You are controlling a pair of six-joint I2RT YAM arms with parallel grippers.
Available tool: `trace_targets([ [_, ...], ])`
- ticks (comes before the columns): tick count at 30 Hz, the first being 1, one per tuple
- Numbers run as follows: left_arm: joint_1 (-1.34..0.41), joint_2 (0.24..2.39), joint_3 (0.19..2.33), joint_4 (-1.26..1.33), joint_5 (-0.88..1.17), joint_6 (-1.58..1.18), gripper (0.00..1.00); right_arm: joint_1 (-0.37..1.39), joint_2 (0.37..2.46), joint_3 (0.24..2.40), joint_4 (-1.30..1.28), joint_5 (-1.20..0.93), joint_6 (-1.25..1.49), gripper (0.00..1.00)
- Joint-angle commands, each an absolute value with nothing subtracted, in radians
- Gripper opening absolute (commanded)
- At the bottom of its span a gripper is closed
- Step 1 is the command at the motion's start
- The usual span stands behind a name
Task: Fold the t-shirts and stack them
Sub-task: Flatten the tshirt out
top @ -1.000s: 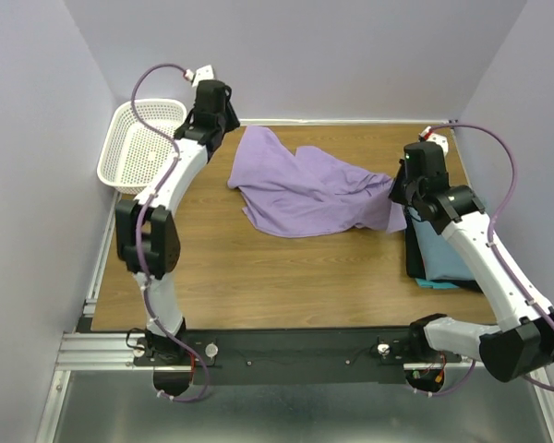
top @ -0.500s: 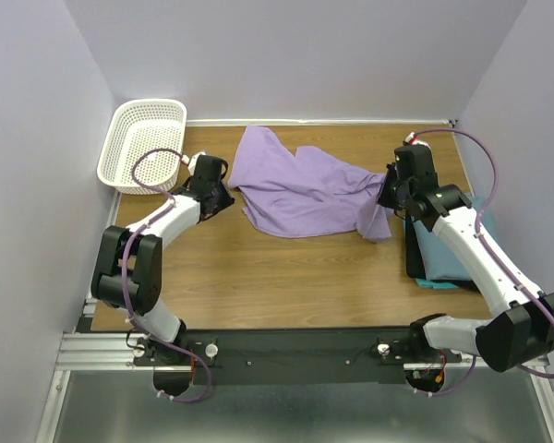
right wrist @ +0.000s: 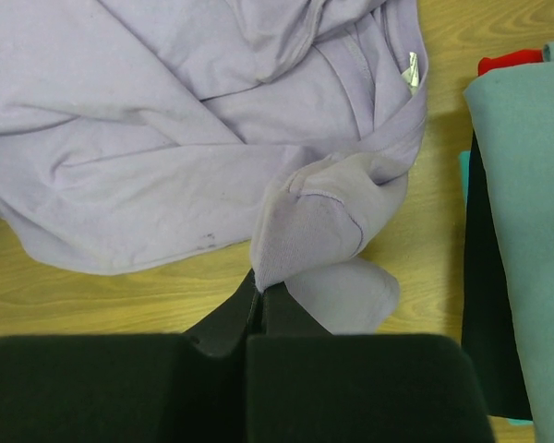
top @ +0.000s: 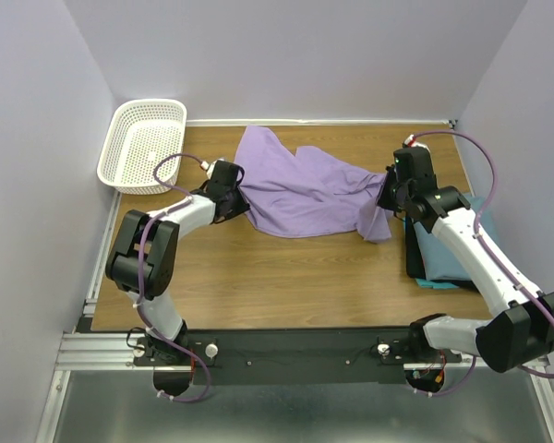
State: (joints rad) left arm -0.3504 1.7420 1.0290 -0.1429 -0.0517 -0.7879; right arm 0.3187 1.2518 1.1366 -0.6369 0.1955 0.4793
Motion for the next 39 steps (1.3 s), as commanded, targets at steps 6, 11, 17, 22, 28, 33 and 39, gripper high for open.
trace_targets([
  [6,-0.348,1.805,1.078,-0.124,-0.092,-0.805,0.35,0.314,1.226,1.115,-0.620,0.212,0.486,0.00],
  [11,-0.351,1.796,1.068,-0.135,-0.138,-0.821,0.36,0.314,1.220,1.115,-0.621,0.213,0.486,0.01],
  [17,-0.353,1.812,1.078,-0.146,-0.163,-0.818,0.41,0.313,1.218,1.108,-0.618,0.213,0.485,0.01],
  [22,-0.364,1.842,1.107,-0.166,-0.195,-0.811,0.41,0.314,1.206,1.104,-0.618,0.218,0.486,0.01],
  [28,-0.383,1.864,1.124,-0.183,-0.215,-0.801,0.41,0.314,1.193,1.095,-0.617,0.232,0.486,0.00],
  [33,-0.396,1.875,1.131,-0.190,-0.225,-0.799,0.38,0.314,1.192,1.094,-0.617,0.235,0.483,0.00],
  [39,-0.400,1.893,1.141,-0.201,-0.233,-0.787,0.29,0.314,1.190,1.097,-0.614,0.232,0.482,0.00],
])
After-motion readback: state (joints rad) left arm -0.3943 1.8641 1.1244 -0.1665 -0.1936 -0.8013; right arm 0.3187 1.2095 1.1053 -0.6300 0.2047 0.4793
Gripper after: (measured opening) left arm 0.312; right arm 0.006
